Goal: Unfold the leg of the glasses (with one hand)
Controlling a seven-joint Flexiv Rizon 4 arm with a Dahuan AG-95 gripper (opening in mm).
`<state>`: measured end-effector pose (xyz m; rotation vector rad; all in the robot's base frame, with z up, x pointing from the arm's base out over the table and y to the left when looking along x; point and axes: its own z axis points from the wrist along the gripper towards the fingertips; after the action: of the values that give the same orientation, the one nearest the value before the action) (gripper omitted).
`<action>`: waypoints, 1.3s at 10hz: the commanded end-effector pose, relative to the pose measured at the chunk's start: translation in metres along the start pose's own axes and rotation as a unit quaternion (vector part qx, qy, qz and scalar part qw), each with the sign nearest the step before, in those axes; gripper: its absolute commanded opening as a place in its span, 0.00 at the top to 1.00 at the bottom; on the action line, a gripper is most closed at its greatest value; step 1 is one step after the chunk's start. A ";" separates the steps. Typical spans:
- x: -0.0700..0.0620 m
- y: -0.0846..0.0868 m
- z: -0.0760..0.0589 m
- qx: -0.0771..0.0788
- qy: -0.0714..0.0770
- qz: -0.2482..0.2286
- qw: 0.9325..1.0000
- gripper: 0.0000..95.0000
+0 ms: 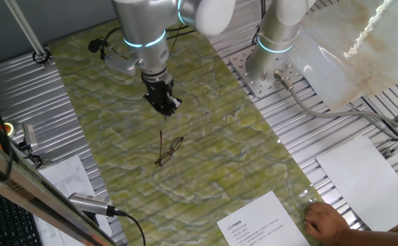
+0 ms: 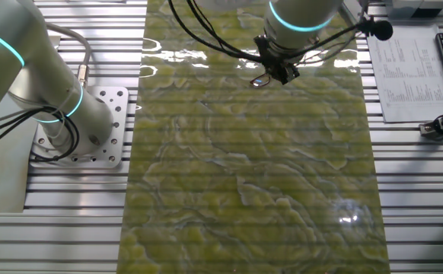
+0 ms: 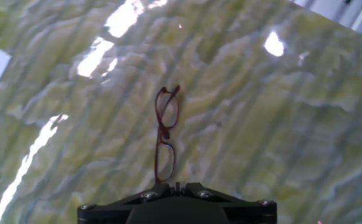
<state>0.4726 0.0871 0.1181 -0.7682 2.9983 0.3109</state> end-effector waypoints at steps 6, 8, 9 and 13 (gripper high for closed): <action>-0.037 0.015 0.020 0.016 -0.064 0.048 0.997 1.00; -0.038 0.016 0.021 0.017 -0.070 0.043 0.996 1.00; -0.038 0.016 0.021 0.017 -0.074 0.040 0.996 1.00; -0.038 0.016 0.021 0.019 -0.100 0.031 0.994 1.00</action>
<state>0.4977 0.1222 0.1030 -0.6041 2.8285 0.3068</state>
